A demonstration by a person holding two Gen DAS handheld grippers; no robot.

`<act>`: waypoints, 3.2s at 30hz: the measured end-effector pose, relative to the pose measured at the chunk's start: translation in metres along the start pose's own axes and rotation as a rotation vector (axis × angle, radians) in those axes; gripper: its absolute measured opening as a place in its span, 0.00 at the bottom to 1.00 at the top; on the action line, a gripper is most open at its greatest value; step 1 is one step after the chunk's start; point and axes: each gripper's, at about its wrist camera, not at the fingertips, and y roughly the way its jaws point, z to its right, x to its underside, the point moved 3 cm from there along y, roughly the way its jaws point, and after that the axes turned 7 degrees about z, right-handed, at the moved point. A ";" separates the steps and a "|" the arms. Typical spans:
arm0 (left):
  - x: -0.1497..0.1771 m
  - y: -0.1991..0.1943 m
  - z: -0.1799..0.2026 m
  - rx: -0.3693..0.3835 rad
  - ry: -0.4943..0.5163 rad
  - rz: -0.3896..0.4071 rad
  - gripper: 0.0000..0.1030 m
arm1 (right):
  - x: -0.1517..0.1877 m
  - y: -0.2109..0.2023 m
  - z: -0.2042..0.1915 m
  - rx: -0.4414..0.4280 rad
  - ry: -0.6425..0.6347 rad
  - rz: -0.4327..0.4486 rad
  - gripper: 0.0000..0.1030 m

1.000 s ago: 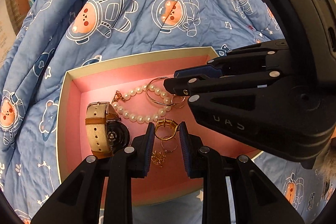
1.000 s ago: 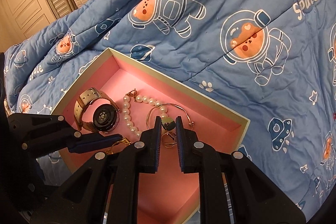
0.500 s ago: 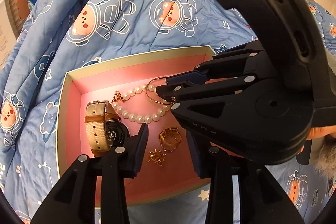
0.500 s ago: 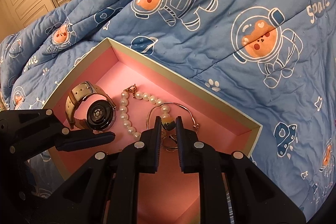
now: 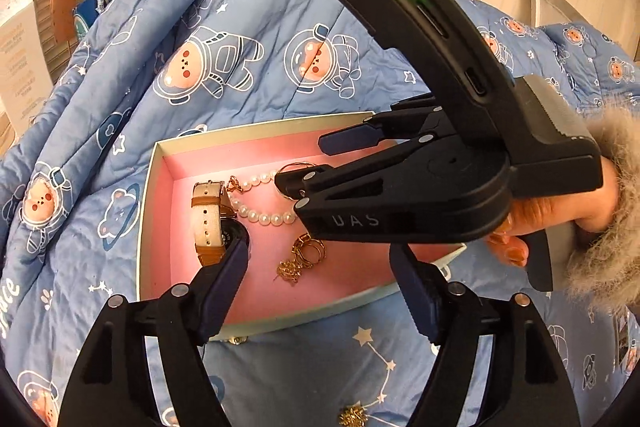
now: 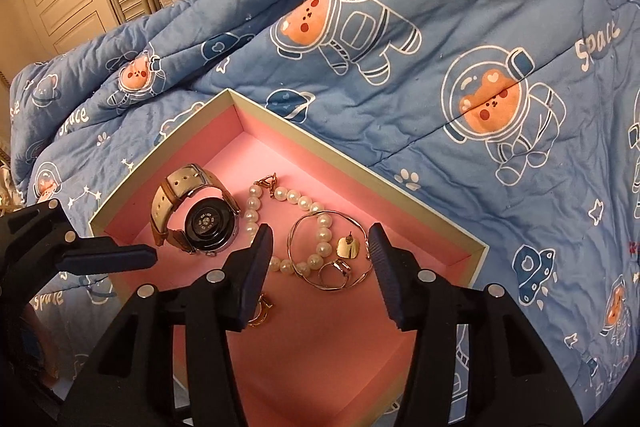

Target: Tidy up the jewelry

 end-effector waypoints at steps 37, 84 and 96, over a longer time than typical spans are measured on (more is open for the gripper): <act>0.119 -0.106 -0.044 -0.214 -0.296 0.072 0.92 | 0.129 -0.081 -0.096 -0.103 0.084 0.085 0.59; 0.064 0.010 -0.044 -0.160 -0.181 -0.079 0.24 | 0.149 -0.067 -0.097 -0.117 0.180 0.069 0.19; 0.065 0.005 -0.045 -0.145 -0.191 -0.052 0.12 | 0.152 -0.067 -0.099 -0.111 0.179 0.068 0.18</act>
